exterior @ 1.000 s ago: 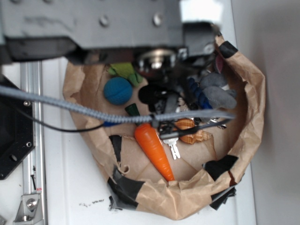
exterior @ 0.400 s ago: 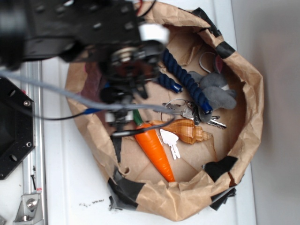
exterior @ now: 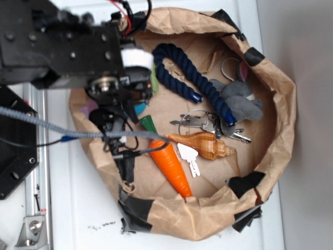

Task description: Grab the blue ball.

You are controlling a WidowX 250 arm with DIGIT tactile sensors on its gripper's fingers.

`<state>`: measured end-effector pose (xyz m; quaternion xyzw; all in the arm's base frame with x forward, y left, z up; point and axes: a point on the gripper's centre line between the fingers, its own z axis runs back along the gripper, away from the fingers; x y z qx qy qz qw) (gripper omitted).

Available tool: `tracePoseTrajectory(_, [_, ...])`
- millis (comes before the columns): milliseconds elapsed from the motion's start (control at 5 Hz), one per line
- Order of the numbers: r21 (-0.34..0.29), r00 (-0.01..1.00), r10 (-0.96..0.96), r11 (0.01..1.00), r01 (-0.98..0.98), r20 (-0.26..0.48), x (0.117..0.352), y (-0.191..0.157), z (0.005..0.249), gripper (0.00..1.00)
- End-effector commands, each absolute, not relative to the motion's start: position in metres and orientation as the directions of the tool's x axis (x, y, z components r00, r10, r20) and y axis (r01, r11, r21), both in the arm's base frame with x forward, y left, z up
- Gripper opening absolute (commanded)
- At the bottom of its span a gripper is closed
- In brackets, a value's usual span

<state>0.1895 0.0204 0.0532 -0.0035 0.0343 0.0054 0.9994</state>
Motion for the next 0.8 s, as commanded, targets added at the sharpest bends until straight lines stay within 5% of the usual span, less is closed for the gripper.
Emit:
tracePoseTrajectory(0, [-0.059, 0.977, 0.191, 0.979, -0.197, -0.094, 0.2, 0.031, 0.024, 1.0])
tracePoseTrajectory(200, [-0.013, 0.978, 0.198, 0.98, -0.2, -0.069, 0.2, 0.036, 0.013, 0.0])
tracePoseTrajectory(600, [0.013, 0.986, 0.161, 0.987, -0.16, -0.04, 0.198, 0.038, 0.016, 0.0])
